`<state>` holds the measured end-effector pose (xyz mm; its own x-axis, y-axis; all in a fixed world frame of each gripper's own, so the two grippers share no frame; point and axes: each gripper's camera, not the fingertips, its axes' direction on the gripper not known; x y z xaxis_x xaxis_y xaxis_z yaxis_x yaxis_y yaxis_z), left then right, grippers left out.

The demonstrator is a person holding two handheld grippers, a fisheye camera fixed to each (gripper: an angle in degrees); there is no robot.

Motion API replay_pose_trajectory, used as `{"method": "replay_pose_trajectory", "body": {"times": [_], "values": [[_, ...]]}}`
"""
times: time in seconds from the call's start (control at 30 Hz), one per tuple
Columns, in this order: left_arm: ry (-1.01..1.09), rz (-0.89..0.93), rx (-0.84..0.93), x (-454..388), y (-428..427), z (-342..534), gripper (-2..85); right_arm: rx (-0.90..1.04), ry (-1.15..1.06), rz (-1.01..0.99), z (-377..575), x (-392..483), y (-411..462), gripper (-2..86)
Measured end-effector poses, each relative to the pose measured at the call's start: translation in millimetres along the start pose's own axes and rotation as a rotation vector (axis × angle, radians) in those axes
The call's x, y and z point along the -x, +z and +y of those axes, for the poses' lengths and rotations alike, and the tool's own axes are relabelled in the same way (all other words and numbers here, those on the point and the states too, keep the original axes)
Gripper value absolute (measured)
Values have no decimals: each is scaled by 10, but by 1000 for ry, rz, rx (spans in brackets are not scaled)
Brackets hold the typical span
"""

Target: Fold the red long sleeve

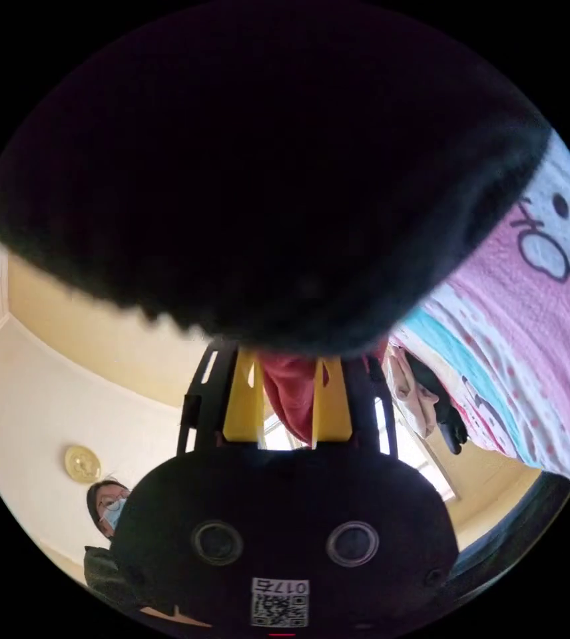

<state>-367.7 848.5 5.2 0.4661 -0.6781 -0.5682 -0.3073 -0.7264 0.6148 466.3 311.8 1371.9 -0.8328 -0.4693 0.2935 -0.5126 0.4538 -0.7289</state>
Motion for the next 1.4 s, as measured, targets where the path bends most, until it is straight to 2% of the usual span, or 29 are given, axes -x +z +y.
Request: {"method": "replay_pose_trajectory", "body": {"times": [0.07,0.2,0.33,0.53,0.73,0.9,1.0,1.07,1.1,1.2,1.27,1.4], "values": [[138,-144,14,-429,-61,48,-9,24,-31,110,161,320,52,97],[208,-186,-8,-731,-276,160,-10,81,-72,232,469,684,122,82],[194,-93,-110,-788,-687,421,-10,100,-30,193,903,904,45,72],[85,-22,-161,-668,-1001,754,-10,162,-72,172,1254,1393,227,67],[15,-185,-138,-713,-970,1088,-10,275,-220,175,1306,1983,539,67],[-80,-170,-174,-553,-843,1261,-5,257,-393,213,1184,2053,257,72],[-147,-219,-191,-418,-828,1279,11,46,-456,505,963,1813,-326,75],[-216,-333,-184,-305,-861,1263,65,-157,-388,827,913,1561,-745,80],[-225,-365,-186,-283,-875,1252,76,-183,-407,871,944,1520,-792,81],[-196,-524,-178,-188,-901,1109,123,-138,-602,1077,1224,1294,-502,99],[-163,-666,-150,-49,-835,885,159,-39,-776,1280,1485,911,171,111],[-87,-793,-220,179,-736,503,201,138,-1076,1385,1735,32,1347,133]]}}
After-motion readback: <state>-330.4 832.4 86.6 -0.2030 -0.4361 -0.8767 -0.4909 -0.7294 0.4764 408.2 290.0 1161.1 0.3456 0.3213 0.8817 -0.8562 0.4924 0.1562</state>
